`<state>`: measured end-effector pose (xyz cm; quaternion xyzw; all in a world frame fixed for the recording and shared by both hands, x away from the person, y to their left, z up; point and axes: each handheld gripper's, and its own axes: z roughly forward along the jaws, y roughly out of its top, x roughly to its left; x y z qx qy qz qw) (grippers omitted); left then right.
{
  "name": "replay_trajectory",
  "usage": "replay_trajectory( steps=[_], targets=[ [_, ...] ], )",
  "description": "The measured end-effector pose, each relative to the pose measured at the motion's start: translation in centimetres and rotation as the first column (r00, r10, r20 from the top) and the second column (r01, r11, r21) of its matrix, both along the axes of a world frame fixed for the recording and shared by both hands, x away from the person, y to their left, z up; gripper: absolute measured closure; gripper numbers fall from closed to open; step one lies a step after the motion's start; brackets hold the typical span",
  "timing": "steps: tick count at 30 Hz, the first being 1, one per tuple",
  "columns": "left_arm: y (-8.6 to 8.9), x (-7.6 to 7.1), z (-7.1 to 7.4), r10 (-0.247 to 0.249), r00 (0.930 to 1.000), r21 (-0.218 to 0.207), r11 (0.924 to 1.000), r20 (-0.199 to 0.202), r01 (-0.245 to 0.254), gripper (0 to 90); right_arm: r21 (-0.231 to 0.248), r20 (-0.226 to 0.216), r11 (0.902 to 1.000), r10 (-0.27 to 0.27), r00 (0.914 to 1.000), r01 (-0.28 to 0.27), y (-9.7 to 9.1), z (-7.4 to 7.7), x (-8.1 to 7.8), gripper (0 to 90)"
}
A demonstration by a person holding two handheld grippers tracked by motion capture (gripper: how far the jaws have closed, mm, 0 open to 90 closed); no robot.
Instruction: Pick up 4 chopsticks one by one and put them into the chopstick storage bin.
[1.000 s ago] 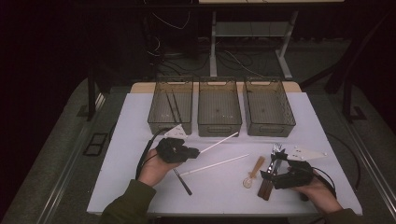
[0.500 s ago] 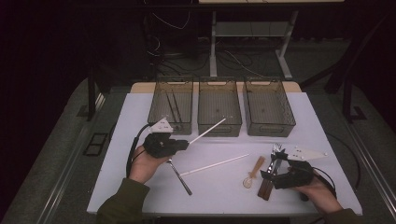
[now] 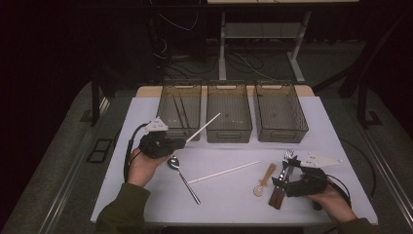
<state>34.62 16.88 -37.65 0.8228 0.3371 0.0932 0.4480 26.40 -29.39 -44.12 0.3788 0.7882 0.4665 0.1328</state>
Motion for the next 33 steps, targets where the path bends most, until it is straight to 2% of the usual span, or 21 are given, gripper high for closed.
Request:
replay_trajectory(
  steps=[10, 21, 28, 30, 33],
  targets=[
    [0.8, 2.7, 1.5, 0.047, 0.9986, 0.000, 0.9989, 0.024, -0.047, 84.1, 0.008, -0.001, 0.9998, -0.016, 0.9999, 0.016, -0.1, 0.0, 0.0, 3.1],
    [1.1, 6.8, 2.2, 0.110, 0.9938, 0.004, 0.9939, 0.016, -0.111, 84.1, 0.007, -0.002, 0.9998, -0.019, 0.9998, 0.019, 0.0, -0.1, 0.0, 3.1],
    [1.5, 9.7, 2.6, 0.156, 0.9875, 0.018, 0.9875, 0.019, -0.157, 84.1, 0.005, -0.004, 0.9999, -0.013, 0.9999, 0.013, 0.1, -0.2, 0.0, 3.1],
    [1.6, 10.4, 2.8, 0.178, 0.9836, 0.030, 0.9834, 0.030, -0.179, 84.0, 0.006, -0.005, 0.9999, -0.013, 0.9999, 0.013, 0.1, -0.2, 0.0, 3.1],
    [1.9, 11.4, 2.9, 0.204, 0.9785, 0.022, 0.9787, 0.032, -0.204, 84.1, 0.007, -0.005, 0.9999, -0.013, 0.9999, 0.013, 0.1, -0.1, 0.0, 3.1]
  ],
)
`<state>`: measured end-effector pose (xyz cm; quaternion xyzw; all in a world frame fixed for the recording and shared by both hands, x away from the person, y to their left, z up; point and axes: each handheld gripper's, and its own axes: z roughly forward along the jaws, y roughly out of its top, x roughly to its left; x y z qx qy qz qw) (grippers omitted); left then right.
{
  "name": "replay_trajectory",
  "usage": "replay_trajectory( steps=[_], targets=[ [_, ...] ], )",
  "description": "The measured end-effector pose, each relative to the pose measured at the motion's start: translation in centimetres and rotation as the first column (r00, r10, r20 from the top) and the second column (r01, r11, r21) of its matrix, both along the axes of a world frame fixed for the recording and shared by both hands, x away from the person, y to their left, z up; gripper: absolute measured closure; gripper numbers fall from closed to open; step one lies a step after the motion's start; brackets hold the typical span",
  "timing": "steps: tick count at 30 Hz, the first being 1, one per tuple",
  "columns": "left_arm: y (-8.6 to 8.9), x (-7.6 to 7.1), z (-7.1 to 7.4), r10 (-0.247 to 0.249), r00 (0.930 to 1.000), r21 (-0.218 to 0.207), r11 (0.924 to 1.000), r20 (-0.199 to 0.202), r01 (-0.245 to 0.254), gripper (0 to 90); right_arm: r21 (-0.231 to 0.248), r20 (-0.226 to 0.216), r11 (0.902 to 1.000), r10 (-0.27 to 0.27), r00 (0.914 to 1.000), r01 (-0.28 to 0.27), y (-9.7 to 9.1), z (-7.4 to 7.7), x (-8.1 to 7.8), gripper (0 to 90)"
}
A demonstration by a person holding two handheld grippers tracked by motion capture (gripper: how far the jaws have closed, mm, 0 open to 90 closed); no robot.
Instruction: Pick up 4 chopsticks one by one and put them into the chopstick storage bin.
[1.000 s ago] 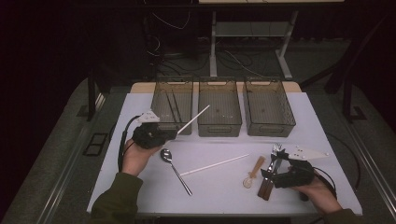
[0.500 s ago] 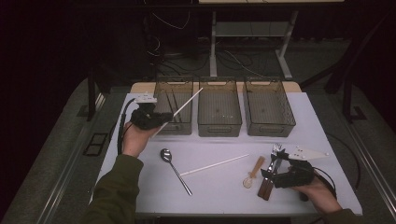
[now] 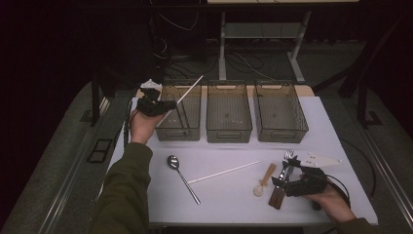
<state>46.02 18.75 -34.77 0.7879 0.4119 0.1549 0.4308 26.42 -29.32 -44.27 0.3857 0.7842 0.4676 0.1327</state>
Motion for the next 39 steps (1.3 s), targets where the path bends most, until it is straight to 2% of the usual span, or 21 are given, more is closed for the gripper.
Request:
replay_trajectory(
  steps=[4, 10, 14, 23, 31, 33, 37, 39],
  targets=[
    [0.2, 0.9, -0.6, 0.039, 0.9992, 0.005, 0.9992, -0.010, -0.039, 84.0, 0.002, 0.001, 1.0000, 0.000, 1.0000, 0.000, 0.0, 0.0, 0.0, 3.1],
    [0.0, 1.7, -2.0, 0.071, 0.9962, 0.056, 0.9961, -0.049, -0.068, 84.0, 0.004, 0.002, 1.0000, -0.001, 1.0000, 0.001, 0.0, 0.0, 0.0, 3.1],
    [-0.3, 2.0, -2.7, 0.076, 0.9944, 0.081, 0.9942, -0.073, -0.070, 84.0, 0.006, 0.005, 1.0000, 0.002, 1.0000, -0.002, 0.0, 0.1, 0.0, 3.1],
    [-0.9, 2.3, -3.9, 0.082, 0.9919, 0.113, 0.9910, -0.097, -0.071, 84.0, 0.008, 0.004, 1.0000, 0.001, 1.0000, -0.001, 0.0, 0.1, 0.0, 3.1],
    [-0.7, 2.4, -4.7, 0.073, 0.9894, 0.117, 0.9914, -0.125, -0.059, 83.6, 0.009, 0.000, 1.0000, -0.002, 1.0000, 0.002, -0.1, 0.1, 0.0, 3.1],
    [-0.8, 2.3, -4.7, 0.076, 0.9904, 0.116, 0.9912, -0.115, -0.063, 82.5, 0.008, 0.000, 1.0000, -0.002, 1.0000, 0.002, -0.1, 0.1, 0.0, 3.1],
    [-0.8, 2.3, -4.5, 0.081, 0.9916, 0.114, 0.9910, -0.101, -0.069, 72.7, 0.009, 0.001, 1.0000, -0.002, 1.0000, 0.002, -0.1, 0.1, 0.0, 3.1],
    [-0.8, 2.2, -4.3, 0.079, 0.9924, 0.097, 0.9929, -0.094, -0.070, 68.8, 0.009, 0.000, 1.0000, -0.002, 1.0000, 0.002, -0.1, 0.1, 0.0, 3.1]
  ],
)
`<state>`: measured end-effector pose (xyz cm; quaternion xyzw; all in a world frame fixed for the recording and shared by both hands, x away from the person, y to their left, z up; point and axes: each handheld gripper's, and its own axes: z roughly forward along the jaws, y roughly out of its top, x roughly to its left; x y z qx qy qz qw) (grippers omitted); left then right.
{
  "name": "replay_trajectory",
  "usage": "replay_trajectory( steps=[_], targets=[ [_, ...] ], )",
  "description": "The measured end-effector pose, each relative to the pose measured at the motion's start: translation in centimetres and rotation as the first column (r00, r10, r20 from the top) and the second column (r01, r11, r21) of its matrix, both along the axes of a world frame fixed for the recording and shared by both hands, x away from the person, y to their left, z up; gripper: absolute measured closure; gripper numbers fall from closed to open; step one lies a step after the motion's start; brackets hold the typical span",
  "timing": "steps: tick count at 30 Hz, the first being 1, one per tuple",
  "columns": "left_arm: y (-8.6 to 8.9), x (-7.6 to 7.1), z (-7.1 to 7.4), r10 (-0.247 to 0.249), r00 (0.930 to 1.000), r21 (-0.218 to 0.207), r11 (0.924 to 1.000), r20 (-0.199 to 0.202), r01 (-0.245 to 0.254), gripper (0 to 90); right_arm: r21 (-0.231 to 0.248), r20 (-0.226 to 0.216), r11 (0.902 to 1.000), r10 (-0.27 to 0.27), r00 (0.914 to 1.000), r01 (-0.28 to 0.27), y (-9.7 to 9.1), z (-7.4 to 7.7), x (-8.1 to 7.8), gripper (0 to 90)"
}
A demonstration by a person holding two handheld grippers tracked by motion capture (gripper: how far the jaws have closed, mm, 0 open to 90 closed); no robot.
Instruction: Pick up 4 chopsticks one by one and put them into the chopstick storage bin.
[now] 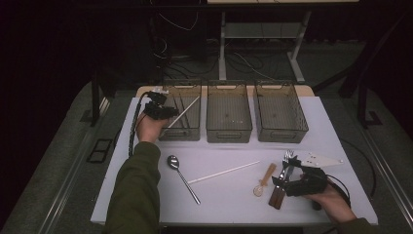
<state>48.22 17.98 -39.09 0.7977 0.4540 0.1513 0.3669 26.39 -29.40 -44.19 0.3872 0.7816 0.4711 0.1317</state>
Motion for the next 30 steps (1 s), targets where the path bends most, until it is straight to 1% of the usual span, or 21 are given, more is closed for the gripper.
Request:
replay_trajectory(
  steps=[3, 6, 9, 10, 11, 12, 13, 15, 17, 18, 20, 21, 22, 25, 27, 29, 30],
  targets=[
    [0.1, -0.2, 0.3, -0.012, 0.9998, -0.007, 0.9999, 0.016, 0.013, 64.1, 0.000, -0.001, 1.0000, 0.000, 1.0000, 0.001, 0.0, 0.0, 0.0, 3.1],
    [0.0, -0.5, 0.8, -0.026, 0.9992, -0.029, 0.9992, 0.029, 0.027, 57.6, 0.001, -0.001, 1.0000, -0.001, 1.0000, 0.001, 0.0, 0.0, 0.0, 3.1],
    [-0.2, -1.0, 1.3, -0.060, 0.9976, -0.048, 0.9969, 0.035, 0.062, 50.5, 0.002, 0.001, 1.0000, 0.000, 1.0000, 0.000, 0.0, 0.0, 0.0, 3.1],
    [-0.3, -1.1, 1.5, -0.072, 0.9968, -0.043, 0.9963, 0.035, 0.074, 47.7, 0.002, 0.001, 1.0000, -0.001, 1.0000, 0.001, 0.0, 0.0, 0.0, 3.1],
    [-0.3, -1.3, 1.7, -0.095, 0.9947, -0.038, 0.9946, 0.039, 0.097, 46.3, 0.001, 0.001, 1.0000, -0.001, 1.0000, 0.001, 0.0, 0.0, 0.0, 3.1],
    [-0.4, -1.5, 1.8, -0.103, 0.9938, -0.044, 0.9935, 0.041, 0.105, 45.7, 0.002, 0.002, 1.0000, 0.000, 1.0000, 0.000, 0.0, 0.0, 0.0, 3.1],
    [-0.5, -1.7, 2.0, -0.122, 0.9915, -0.048, 0.9911, 0.044, 0.125, 43.6, 0.002, 0.001, 1.0000, 0.000, 1.0000, 0.000, 0.0, 0.0, 0.0, 3.1],
    [-0.7, -2.1, 2.2, -0.146, 0.9881, -0.053, 0.9876, 0.050, 0.148, 41.1, 0.002, 0.002, 1.0000, 0.000, 1.0000, 0.000, 0.1, 0.0, 0.0, 3.1],
    [-0.9, -2.6, 2.6, -0.158, 0.9857, -0.051, 0.9856, 0.058, 0.161, 38.2, 0.000, 0.003, 1.0000, 0.001, 1.0000, -0.001, 0.1, 0.0, 0.0, 3.1],
    [-1.0, -2.9, 2.7, -0.154, 0.9856, -0.059, 0.9856, 0.068, 0.159, 37.5, -0.001, 0.005, 1.0000, 0.003, 1.0000, -0.003, 0.1, 0.0, 0.0, 3.1],
    [-1.1, -3.5, 3.1, -0.169, 0.9819, -0.057, 0.9830, 0.085, 0.175, 36.8, 0.000, 0.005, 1.0000, 0.002, 1.0000, -0.002, 0.1, 0.0, 0.0, 3.1],
    [-1.1, -3.8, 3.2, -0.175, 0.9804, -0.063, 0.9815, 0.091, 0.181, 36.3, -0.001, 0.004, 1.0000, 0.001, 1.0000, -0.001, 0.1, 0.0, 0.0, 3.1],
    [-1.2, -4.1, 3.3, -0.177, 0.9794, -0.079, 0.9796, 0.098, 0.185, 35.4, -0.003, 0.003, 1.0000, -0.001, 1.0000, 0.001, 0.1, 0.0, 0.0, 3.1],
    [-1.3, -4.9, 3.4, -0.213, 0.9717, -0.090, 0.9709, 0.103, 0.222, 34.0, -0.003, 0.003, 1.0000, -0.003, 1.0000, 0.003, 0.1, 0.0, 0.0, 3.1],
    [-1.4, -5.5, 3.5, -0.228, 0.9689, -0.089, 0.9675, 0.096, 0.237, 33.5, -0.002, 0.006, 1.0000, 0.002, 1.0000, -0.002, 0.0, 0.1, 0.0, 3.1],
    [-1.7, -6.1, 3.4, -0.242, 0.9650, -0.093, 0.9634, 0.101, 0.251, 33.4, 0.000, 0.004, 1.0000, 0.000, 1.0000, 0.000, 0.0, 0.1, -0.1, 3.1],
    [-1.8, -6.4, 3.4, -0.252, 0.9632, -0.086, 0.9617, 0.094, 0.260, 33.4, 0.000, 0.004, 1.0000, -0.001, 1.0000, 0.001, 0.0, 0.1, -0.1, 3.1]
  ],
)
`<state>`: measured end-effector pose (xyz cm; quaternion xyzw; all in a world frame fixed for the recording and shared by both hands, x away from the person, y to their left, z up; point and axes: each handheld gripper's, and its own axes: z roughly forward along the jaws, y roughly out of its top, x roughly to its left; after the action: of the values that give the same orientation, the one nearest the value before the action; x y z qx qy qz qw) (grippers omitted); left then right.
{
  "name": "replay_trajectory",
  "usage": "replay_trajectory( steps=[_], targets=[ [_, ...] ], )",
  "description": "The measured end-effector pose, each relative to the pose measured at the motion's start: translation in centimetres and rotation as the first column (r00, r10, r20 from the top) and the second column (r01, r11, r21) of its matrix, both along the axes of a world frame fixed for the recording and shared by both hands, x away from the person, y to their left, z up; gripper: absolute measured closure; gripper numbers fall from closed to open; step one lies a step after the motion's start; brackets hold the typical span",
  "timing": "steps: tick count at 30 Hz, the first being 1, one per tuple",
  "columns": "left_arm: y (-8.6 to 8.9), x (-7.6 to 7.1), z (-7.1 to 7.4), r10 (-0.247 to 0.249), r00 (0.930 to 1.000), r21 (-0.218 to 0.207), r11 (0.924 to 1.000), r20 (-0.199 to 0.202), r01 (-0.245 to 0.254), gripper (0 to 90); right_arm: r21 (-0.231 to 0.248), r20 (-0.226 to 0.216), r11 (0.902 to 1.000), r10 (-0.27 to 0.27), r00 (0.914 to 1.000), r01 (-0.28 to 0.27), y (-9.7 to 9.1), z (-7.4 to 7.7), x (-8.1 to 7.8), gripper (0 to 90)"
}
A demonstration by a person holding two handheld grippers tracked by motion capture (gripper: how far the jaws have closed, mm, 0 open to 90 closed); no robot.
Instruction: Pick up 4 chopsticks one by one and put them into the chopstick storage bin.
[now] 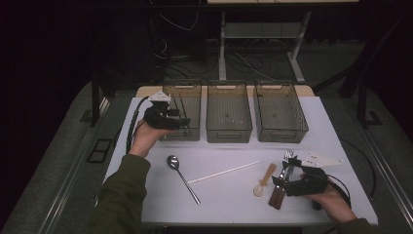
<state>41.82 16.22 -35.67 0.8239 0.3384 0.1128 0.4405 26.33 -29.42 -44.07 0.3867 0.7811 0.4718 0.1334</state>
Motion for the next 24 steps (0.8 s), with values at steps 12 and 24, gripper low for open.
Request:
replay_trajectory(
  steps=[12, 24],
  targets=[
    [-2.3, -3.1, -0.2, -0.060, 0.9979, 0.018, 0.9980, 0.023, 0.060, 33.5, 0.001, 0.006, 1.0000, -0.002, 1.0000, 0.002, -0.1, 0.0, 0.0, 3.1],
    [-4.8, -5.5, -2.0, -0.121, 0.9925, 0.027, 0.9924, 0.019, 0.120, 36.9, 0.001, 0.004, 1.0000, -0.003, 1.0000, 0.003, 0.0, 0.0, 0.0, 3.1]
  ],
)
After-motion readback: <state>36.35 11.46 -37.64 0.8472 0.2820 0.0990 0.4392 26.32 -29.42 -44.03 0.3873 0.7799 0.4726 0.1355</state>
